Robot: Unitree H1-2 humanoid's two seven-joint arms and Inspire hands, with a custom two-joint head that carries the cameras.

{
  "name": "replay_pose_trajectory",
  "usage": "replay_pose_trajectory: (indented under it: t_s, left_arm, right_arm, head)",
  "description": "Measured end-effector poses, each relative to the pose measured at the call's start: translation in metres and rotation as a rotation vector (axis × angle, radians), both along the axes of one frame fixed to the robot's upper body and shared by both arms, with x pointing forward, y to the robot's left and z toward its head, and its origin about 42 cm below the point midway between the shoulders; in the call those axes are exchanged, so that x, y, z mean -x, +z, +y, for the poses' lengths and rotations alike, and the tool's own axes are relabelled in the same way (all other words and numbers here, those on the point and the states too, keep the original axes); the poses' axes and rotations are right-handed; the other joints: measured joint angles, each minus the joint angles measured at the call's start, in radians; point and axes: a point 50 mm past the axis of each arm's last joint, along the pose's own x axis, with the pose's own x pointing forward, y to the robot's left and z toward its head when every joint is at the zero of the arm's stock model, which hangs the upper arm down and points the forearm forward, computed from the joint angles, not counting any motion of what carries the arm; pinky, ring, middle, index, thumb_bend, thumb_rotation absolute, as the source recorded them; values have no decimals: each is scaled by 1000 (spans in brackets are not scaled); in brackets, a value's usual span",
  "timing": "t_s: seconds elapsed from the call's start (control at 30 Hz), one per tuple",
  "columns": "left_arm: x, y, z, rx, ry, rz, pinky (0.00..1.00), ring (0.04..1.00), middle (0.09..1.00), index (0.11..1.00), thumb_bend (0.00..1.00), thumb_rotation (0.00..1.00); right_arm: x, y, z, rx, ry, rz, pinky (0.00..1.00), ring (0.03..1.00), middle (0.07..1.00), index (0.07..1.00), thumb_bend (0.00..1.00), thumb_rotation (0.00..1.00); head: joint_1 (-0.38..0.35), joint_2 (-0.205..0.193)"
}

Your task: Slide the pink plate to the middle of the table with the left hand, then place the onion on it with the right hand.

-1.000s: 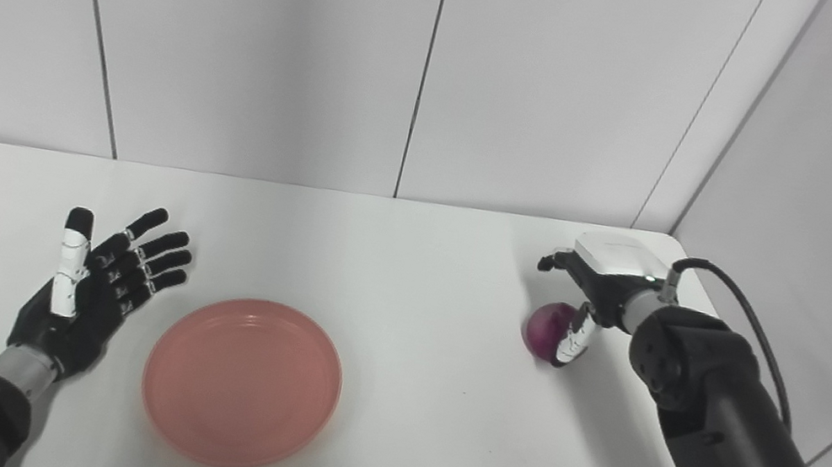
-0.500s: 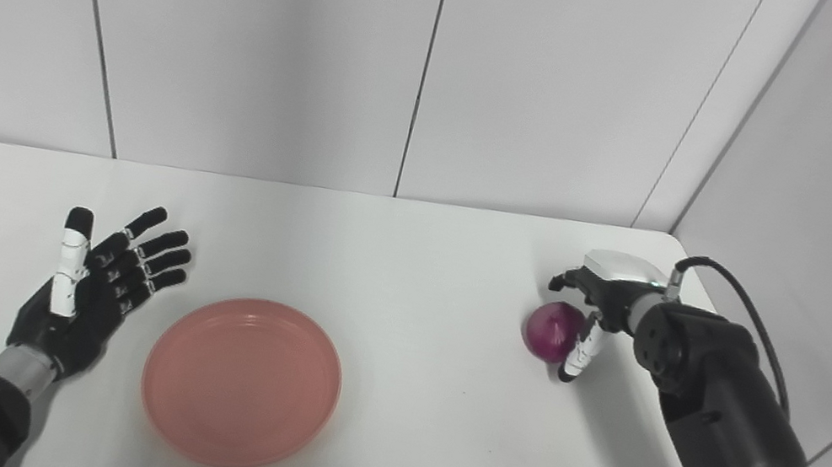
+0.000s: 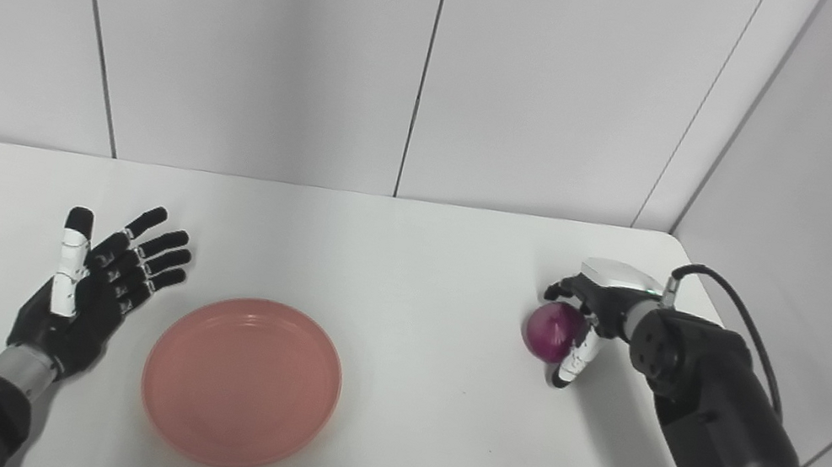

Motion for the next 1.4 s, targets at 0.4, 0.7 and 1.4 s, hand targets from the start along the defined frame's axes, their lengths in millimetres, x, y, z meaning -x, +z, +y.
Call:
replay_pose_trajectory:
  t_s: [0.4,0.7,1.4]
  left_arm:
    - [0,-1,-1,-1,1,2,829,830,820,889,825,1000]
    - [1,-1,0,0,2,4,827,828,820,888,820,998]
    - [1,0,-4,1,-5,0,830,830,822,890,824,1000]
  right_arm:
    - [0,-7,7,-9,19,19,616,810,890,853,1000,105]
    - [-1,-13,9,-14,26,10,657,806,860,843,1000,122]
    - [-10,-4,18,123,10,68,594,692,762,787,914,56]
  head:
    - [3,2]
    - [5,3]
    - [3,8]
